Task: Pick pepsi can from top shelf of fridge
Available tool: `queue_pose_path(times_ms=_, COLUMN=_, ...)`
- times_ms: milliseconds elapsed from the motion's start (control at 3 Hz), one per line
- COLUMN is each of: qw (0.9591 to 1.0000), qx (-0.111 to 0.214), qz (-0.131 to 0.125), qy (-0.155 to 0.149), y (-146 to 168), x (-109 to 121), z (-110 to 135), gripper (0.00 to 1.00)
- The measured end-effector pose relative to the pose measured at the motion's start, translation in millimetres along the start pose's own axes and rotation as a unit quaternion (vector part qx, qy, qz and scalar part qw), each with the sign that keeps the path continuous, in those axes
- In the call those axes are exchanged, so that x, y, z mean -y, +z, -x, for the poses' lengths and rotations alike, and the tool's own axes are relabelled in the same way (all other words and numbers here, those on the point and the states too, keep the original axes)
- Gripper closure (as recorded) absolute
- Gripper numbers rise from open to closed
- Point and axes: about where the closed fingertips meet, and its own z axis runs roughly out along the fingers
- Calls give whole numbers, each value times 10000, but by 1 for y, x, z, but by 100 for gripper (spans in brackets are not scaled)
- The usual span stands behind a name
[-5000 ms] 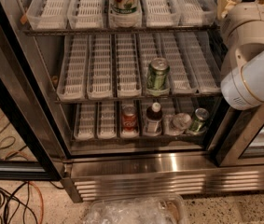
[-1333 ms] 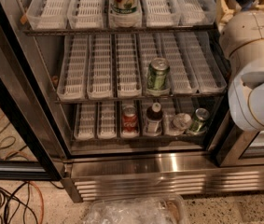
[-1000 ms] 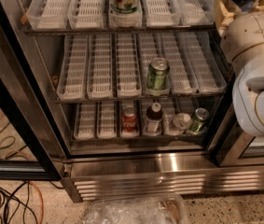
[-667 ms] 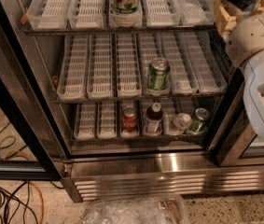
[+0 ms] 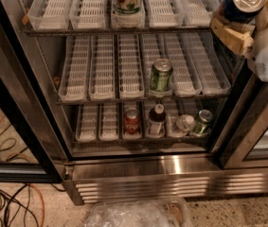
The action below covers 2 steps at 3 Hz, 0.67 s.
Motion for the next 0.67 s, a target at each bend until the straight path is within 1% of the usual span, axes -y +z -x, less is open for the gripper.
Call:
queue_pose_path(times_ms=333, qw=9993, qx=-67, qz=362, qy=-94, y=-14, x=-4, z=0, gripper=100)
queue_pose_path(times_ms=667, qw=9963, qx=-123, qz=840, qy=-132, y=-28, x=-13, z=0, gripper=100)
